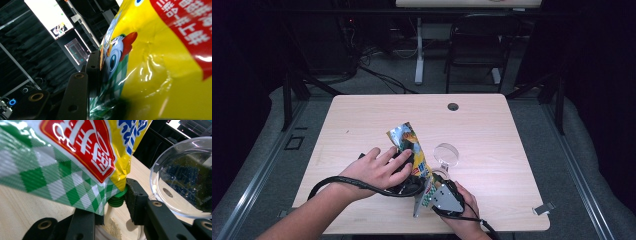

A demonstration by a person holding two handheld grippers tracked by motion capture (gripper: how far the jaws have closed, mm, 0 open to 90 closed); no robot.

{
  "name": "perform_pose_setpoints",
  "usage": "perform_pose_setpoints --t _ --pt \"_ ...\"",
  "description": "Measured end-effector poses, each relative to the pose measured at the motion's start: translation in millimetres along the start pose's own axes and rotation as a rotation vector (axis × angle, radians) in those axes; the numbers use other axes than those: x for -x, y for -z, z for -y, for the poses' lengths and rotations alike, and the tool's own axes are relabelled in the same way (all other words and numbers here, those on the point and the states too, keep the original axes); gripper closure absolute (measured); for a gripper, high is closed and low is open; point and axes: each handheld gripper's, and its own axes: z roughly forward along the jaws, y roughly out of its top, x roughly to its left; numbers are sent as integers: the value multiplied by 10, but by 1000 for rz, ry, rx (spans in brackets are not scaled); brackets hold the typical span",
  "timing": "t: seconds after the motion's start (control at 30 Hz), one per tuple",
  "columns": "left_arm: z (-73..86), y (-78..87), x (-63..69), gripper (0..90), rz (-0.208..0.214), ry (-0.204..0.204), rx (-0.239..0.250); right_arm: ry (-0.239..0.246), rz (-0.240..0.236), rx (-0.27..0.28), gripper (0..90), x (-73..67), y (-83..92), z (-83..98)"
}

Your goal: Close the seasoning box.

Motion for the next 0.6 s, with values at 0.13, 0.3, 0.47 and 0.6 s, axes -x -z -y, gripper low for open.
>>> perform_pose_setpoints --t 0.13,0.3,0.47,0.6 --pt "1 -2 3 660 1 9 7 1 2 3 699 -1 -2 1" --pt "3 -1 7 661 4 11 6 -1 0 3 700 -3 -1 0" --pt "8 -1 14 662 3 22 16 -1 0 5 700 -4 -2 -1" --pt "8 -6 21 662 5 31 21 -1 0 5 700 -4 -1 -1"
